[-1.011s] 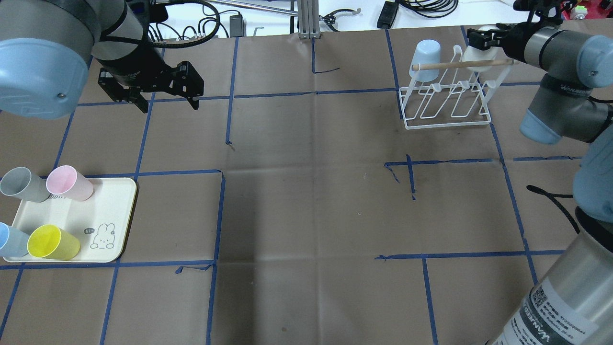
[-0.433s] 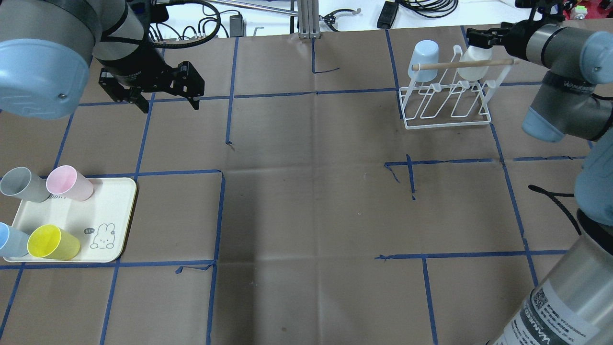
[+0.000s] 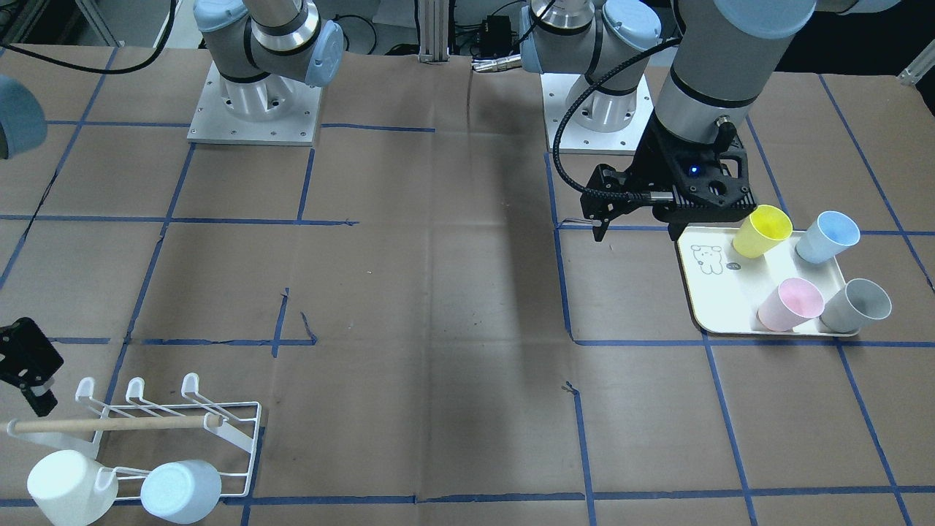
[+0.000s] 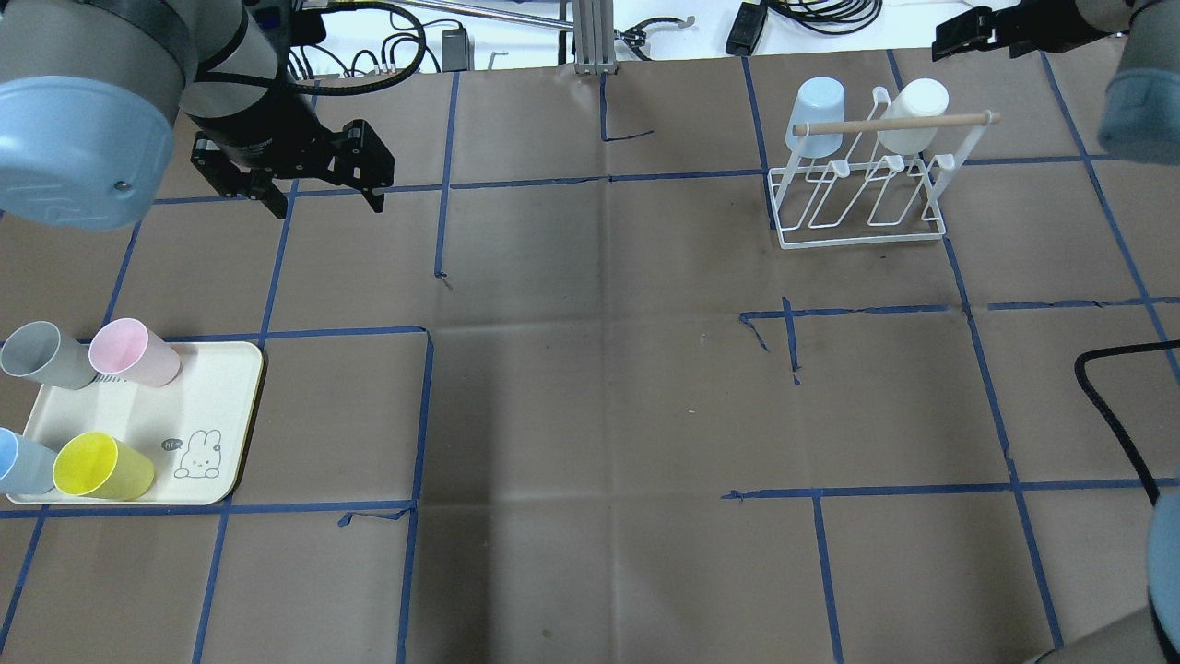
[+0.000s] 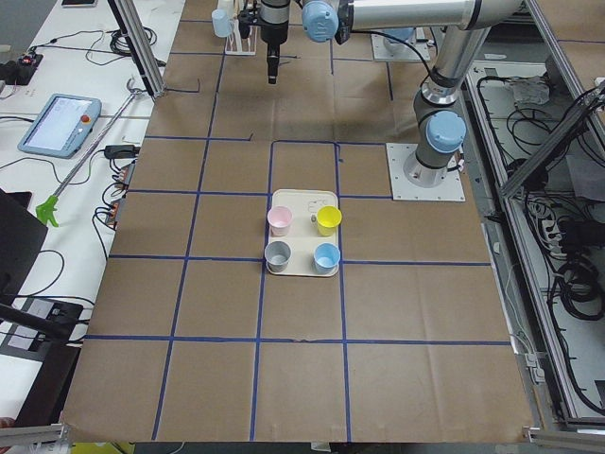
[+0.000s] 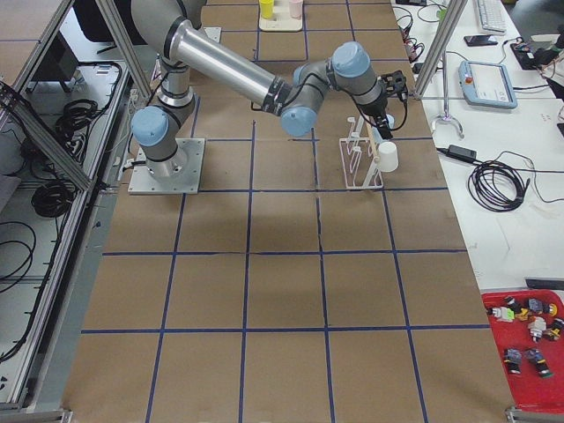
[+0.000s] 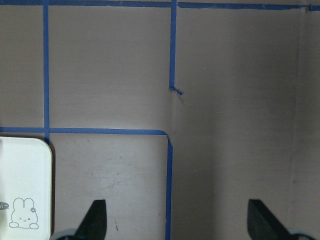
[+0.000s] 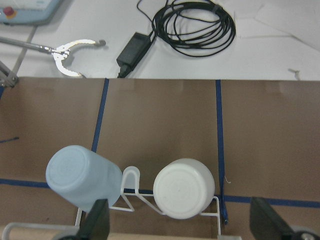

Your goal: Transfer IKEA cup to right arm and place on rack

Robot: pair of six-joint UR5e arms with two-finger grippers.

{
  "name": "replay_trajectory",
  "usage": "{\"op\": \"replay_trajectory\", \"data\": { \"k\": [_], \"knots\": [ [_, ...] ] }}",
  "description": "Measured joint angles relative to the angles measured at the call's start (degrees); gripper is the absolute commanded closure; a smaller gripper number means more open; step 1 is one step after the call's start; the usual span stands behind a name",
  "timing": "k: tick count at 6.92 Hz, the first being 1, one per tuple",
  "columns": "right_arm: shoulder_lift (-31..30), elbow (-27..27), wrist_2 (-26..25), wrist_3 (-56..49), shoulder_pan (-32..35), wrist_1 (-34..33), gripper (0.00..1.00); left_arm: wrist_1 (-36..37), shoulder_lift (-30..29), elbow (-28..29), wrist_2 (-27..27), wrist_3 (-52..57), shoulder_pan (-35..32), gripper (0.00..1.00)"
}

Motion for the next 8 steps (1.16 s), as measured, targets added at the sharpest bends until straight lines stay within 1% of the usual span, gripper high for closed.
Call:
{"op": "replay_trajectory", "data": {
  "k": [1,2,4,5,6,7,8],
  "knots": [
    [-2.1,-1.5,-4.5,0.6,3.5,7.5,0.00,0.0,0.0,0.0,0.0,0.0,0.0,0.00],
    [-3.6,-3.1,-6.7,2.7,7.2,14.4,0.00,0.0,0.0,0.0,0.0,0.1,0.0,0.00],
    [-5.6,-5.1,-8.8,9.5,15.2,28.7,0.00,0.0,-0.1,0.0,0.0,0.1,0.0,0.00],
    [-6.7,-5.1,-9.9,13.8,18.2,34.3,0.00,0.0,-0.1,0.0,0.0,0.1,0.0,0.00],
    [-8.8,-4.7,-10.6,18.0,20.3,39.0,0.00,0.0,-0.1,0.0,0.0,0.1,0.0,0.00],
    [-12.0,-3.2,-10.8,20.5,21.6,42.2,0.00,0.2,-0.2,0.0,0.0,0.2,0.0,0.00],
    [-15.7,-0.6,-10.9,21.3,22.1,43.6,0.00,0.7,-0.3,0.0,0.0,0.2,0.0,0.00]
  ]
}}
